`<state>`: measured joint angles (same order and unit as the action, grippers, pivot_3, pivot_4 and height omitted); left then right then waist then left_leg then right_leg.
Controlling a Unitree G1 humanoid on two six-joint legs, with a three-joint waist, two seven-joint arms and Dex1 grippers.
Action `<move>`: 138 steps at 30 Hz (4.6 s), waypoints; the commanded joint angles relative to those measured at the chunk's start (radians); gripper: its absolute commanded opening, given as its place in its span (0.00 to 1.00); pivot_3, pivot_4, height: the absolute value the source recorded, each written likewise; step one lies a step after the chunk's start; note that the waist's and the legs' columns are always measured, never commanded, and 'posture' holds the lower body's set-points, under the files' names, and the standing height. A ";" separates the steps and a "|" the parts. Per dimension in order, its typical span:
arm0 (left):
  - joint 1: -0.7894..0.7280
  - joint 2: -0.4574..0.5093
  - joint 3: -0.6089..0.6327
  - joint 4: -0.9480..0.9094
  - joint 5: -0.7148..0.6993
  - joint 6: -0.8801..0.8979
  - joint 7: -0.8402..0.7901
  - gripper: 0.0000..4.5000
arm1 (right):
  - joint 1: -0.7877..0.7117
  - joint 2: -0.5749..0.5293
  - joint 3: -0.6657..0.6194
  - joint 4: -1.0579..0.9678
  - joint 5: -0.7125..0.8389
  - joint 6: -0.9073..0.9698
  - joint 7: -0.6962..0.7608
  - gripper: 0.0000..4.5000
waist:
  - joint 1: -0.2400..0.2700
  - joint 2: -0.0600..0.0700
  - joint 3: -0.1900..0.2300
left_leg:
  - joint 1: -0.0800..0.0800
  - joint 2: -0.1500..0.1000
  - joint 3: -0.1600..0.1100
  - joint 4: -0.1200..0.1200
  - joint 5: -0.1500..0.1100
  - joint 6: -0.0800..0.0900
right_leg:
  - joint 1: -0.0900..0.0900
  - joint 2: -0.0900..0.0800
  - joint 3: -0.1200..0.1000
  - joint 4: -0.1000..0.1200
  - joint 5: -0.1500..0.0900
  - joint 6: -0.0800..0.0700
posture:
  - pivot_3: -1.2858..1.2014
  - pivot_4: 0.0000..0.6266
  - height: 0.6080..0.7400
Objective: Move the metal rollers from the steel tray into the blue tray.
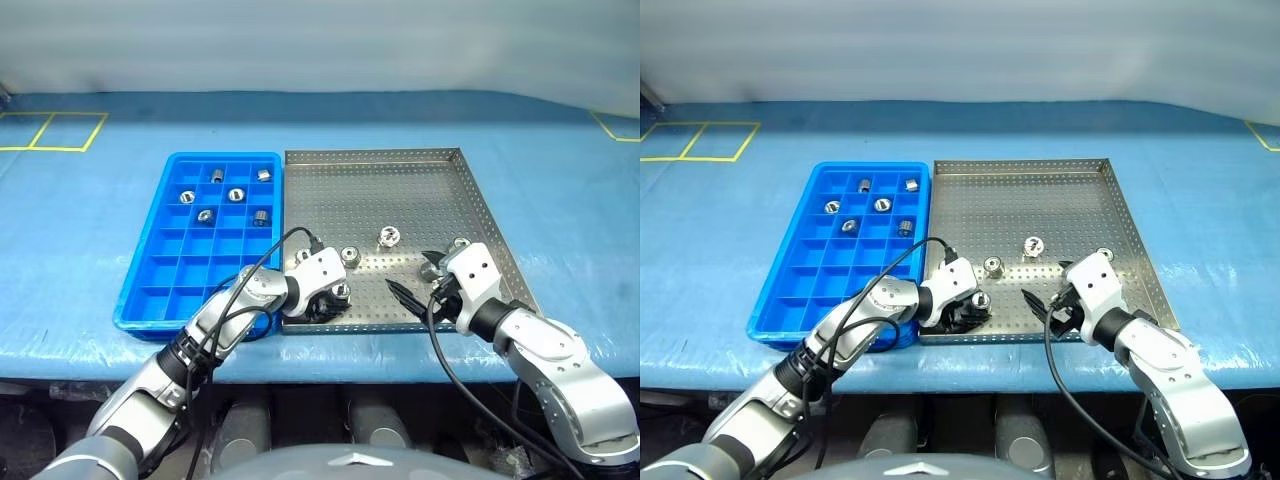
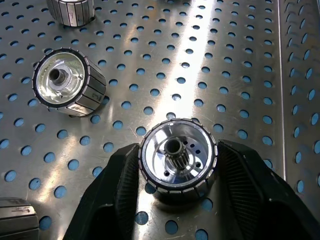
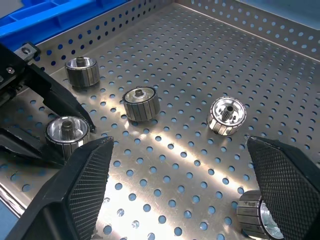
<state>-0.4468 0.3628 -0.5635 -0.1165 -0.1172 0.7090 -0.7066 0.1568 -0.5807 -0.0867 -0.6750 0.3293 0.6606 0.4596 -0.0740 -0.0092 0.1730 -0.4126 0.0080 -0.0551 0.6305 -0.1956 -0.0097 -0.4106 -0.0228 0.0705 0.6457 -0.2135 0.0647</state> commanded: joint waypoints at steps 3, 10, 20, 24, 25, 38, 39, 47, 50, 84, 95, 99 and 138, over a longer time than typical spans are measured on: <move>0.020 -0.022 0.063 -0.061 -0.042 -0.021 -0.018 0.41 | -0.030 0.009 0.017 -0.004 0.002 -0.024 0.013 1.00 | 0.001 0.000 0.000 | 0.000 0.000 0.000 0.000 0.000 0.000 | 0.000 0.000 0.000 0.000 0.000 0.000 | 0.48 0.24 1.00; 0.074 -0.072 0.312 -0.306 -0.249 0.056 0.014 0.41 | -0.079 0.011 0.075 0.058 0.011 -0.034 0.073 1.00 | 0.009 0.000 0.000 | -0.001 0.000 0.000 0.000 0.000 0.000 | 0.000 -0.001 0.000 0.000 0.000 0.000 | 0.51 0.24 1.00; 0.166 -0.036 0.595 -0.457 -0.114 0.208 0.418 0.41 | -0.206 0.011 0.131 0.170 0.001 -0.050 0.146 1.00 | 0.046 -0.001 0.001 | 0.000 0.000 -0.002 0.000 0.000 0.000 | 0.001 0.000 -0.001 0.000 0.000 0.000 | 0.58 0.24 1.00; 0.182 -0.076 0.654 -0.446 -0.009 0.226 0.603 0.41 | -0.243 0.010 0.146 0.194 0.000 -0.051 0.167 1.00 | 0.080 -0.002 0.001 | -0.001 -0.001 -0.003 0.000 0.000 0.000 | 0.001 0.000 -0.002 -0.001 0.001 0.001 | 0.59 0.24 1.00; 0.186 -0.088 0.664 -0.437 0.017 0.226 0.644 0.41 | -0.255 0.010 0.147 0.199 -0.001 -0.050 0.170 1.00 | 0.091 -0.002 0.001 | -0.001 -0.001 -0.003 0.000 0.000 0.000 | 0.001 -0.001 -0.002 -0.001 0.001 0.001 | 0.60 0.24 1.00; 0.194 -0.166 0.675 -0.269 0.100 0.172 0.764 0.41 | -0.328 0.041 0.156 0.136 0.078 -0.051 0.210 1.00 | 0.138 -0.003 0.002 | -0.002 -0.001 -0.004 0.000 0.000 -0.001 | 0.001 -0.001 -0.003 -0.002 0.001 0.001 | 0.60 0.24 1.00; 0.191 -0.167 0.672 -0.256 0.101 0.165 0.763 0.41 | -0.325 0.038 0.164 0.135 0.073 -0.050 0.208 1.00 | 0.138 -0.003 0.002 | -0.002 -0.001 -0.004 0.000 0.000 -0.001 | 0.001 -0.001 -0.003 -0.002 0.001 0.001 | 0.60 0.24 1.00; 0.172 -0.162 0.652 -0.202 0.099 0.126 0.741 0.55 | -0.304 0.033 0.174 0.135 0.064 -0.057 0.192 1.00 | 0.137 -0.004 0.002 | -0.002 -0.001 -0.003 0.000 0.000 -0.001 | 0.001 -0.001 -0.003 -0.002 0.001 0.001 | 0.59 0.24 1.00; 0.163 -0.194 0.658 -0.206 0.092 0.076 0.755 0.74 | -0.298 0.030 0.170 0.131 0.063 -0.059 0.190 1.00 | 0.135 -0.004 0.002 | -0.002 -0.001 -0.003 0.000 0.000 -0.001 | 0.001 -0.001 -0.003 -0.002 0.001 0.001 | 0.59 0.24 1.00; -0.201 0.079 -0.044 0.094 0.236 -0.062 0.021 0.81 | -0.046 0.025 0.088 -0.046 -0.016 -0.029 -0.001 1.00 | 0.029 -0.002 0.001 | -0.002 0.000 -0.002 0.000 0.001 -0.001 | 0.000 0.000 -0.002 -0.001 0.001 0.000 | 0.50 0.24 1.00; -0.202 0.104 -0.047 0.137 0.335 -0.053 0.003 0.81 | -0.050 0.047 0.103 -0.038 -0.034 -0.043 -0.008 1.00 | 0.003 -0.002 0.000 | 0.000 0.001 -0.001 0.000 0.001 -0.001 | 0.000 0.001 -0.001 0.001 0.001 0.000 | 0.50 0.24 1.00; -0.200 0.118 -0.037 0.143 0.361 -0.053 0.000 0.81 | -0.056 0.058 0.113 -0.034 -0.038 -0.048 -0.009 1.00 | -0.002 -0.002 0.000 | 0.002 0.002 -0.001 0.000 0.001 -0.001 | 0.000 0.002 -0.001 0.003 0.001 -0.001 | 0.50 0.24 1.00; -0.056 -0.141 0.405 -0.139 0.040 0.165 0.064 0.41 | -0.105 0.096 0.165 0.076 -0.086 -0.132 0.037 1.00 | 0.021 -0.003 0.001 | 0.000 0.002 -0.002 0.001 0.001 -0.001 | -0.003 0.002 -0.001 0.007 0.000 -0.002 | 0.52 0.24 1.00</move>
<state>-0.4942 0.2365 -0.2318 -0.1818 -0.0316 0.8540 -0.6713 0.0592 -0.4806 0.0803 -0.5875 0.2419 0.5506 0.4871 -0.0525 -0.0120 0.1739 -0.4128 0.0095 -0.0574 0.6316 -0.1949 -0.0103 -0.4129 -0.0207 0.0692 0.6520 -0.2129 0.0639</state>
